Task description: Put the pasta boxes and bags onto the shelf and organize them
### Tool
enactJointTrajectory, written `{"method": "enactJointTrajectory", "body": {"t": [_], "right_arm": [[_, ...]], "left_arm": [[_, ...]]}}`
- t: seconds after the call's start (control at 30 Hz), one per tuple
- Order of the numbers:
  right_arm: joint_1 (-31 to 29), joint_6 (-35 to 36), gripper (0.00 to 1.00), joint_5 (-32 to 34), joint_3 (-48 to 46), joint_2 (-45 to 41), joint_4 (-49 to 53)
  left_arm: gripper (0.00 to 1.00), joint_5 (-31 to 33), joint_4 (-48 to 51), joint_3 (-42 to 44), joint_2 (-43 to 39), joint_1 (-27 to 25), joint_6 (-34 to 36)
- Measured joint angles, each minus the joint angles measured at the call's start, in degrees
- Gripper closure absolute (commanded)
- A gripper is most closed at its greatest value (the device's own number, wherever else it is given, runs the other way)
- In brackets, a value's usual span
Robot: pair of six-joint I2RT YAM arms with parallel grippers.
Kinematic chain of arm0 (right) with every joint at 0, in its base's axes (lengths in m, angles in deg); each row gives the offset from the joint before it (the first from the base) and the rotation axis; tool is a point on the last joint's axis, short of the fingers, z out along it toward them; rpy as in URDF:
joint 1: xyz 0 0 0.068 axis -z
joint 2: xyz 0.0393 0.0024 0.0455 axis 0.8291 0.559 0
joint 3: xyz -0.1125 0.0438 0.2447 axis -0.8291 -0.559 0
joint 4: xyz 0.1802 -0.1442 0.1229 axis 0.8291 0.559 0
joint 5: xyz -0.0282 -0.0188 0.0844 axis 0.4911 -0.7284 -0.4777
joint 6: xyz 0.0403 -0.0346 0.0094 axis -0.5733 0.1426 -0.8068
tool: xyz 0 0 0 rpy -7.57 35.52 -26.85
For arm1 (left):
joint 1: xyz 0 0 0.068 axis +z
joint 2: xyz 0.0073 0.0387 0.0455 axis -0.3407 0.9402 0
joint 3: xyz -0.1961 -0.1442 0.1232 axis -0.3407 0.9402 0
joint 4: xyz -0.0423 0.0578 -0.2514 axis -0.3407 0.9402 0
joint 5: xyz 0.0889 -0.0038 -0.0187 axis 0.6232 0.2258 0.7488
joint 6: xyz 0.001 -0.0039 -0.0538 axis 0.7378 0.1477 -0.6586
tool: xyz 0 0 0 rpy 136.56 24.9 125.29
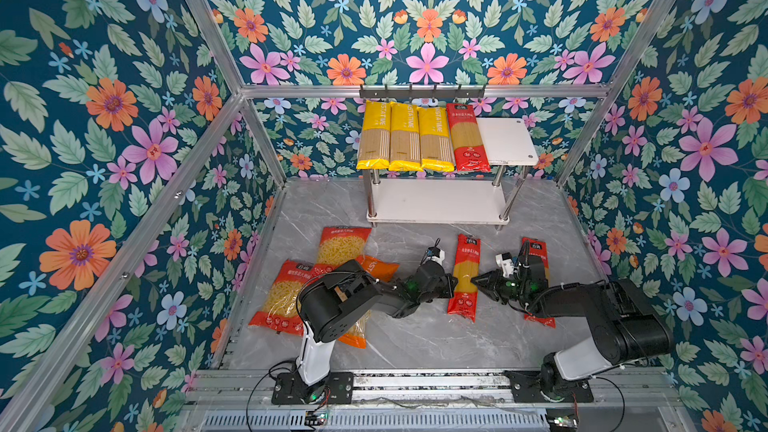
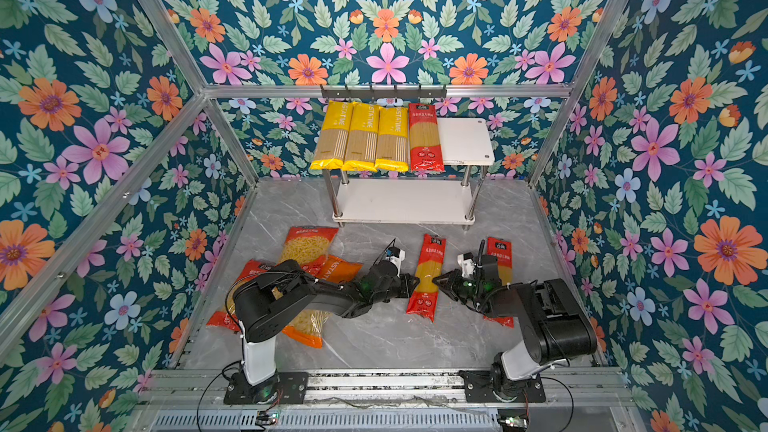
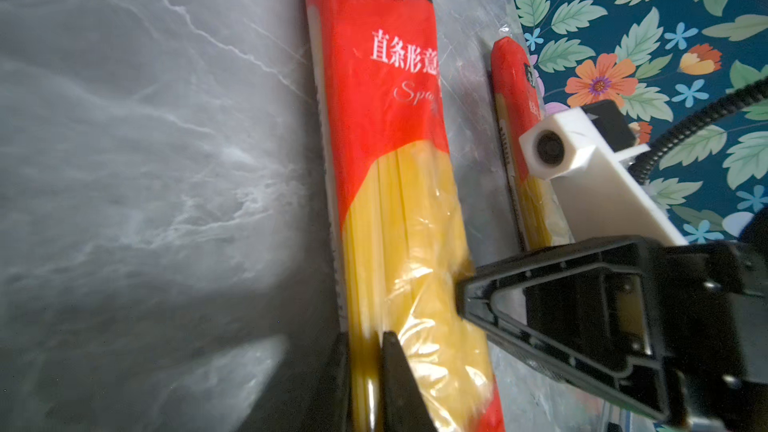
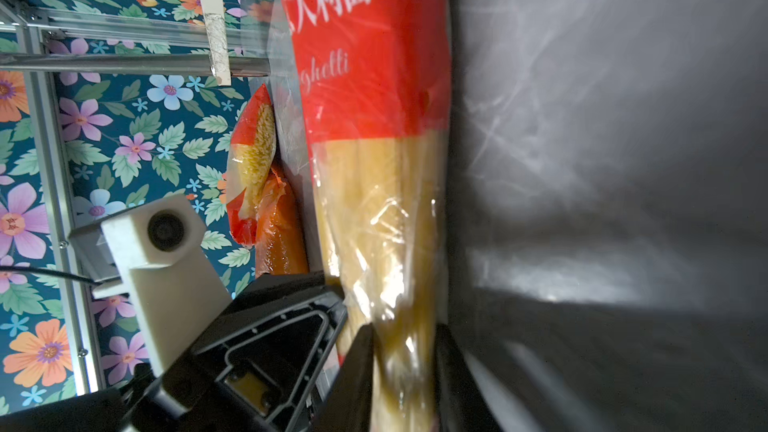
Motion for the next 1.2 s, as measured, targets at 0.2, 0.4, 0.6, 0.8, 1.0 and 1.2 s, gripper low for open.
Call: {"method": "enactJointTrajectory", "body": {"t": [0.2,0.4,0.6,0.8,1.0,1.2], "right_arm": [[0.00,1.05,0.46,4.57,3.41,-2.14,8.70],[-3.10,3.21,0.49,5.16,6.36,1.33,8.35],[-6.40,2.73,0.72,6.47,5.75,6.45,-2.25],[-7.10,1.49,0.87,4.74,3.74,6.19,-7.65],[-7.39,1.53,0.94,4.68,1.79,0.72,-6.21],[-8.76,5.18,0.99,7.37,1.99,-12.50,5.29]], "left_arm": [[0.87,-0.79,-0.70,1.33,-0.39,0.22,0.22],[0.91,-1.62,-3.28,2.01,0.57,0.33,-0.31],[0.91,-0.96,-5.49,3.56,-0.15,0.44,-1.95],[0.76,-0.59,-3.82,6.01,-4.28,0.57,-1.29],[0.54,-2.05,-0.98,7.19,-10.73,0.90,0.68],[0.45,-2.89,1.73,7.87,-19.45,3.32,4.57]]}}
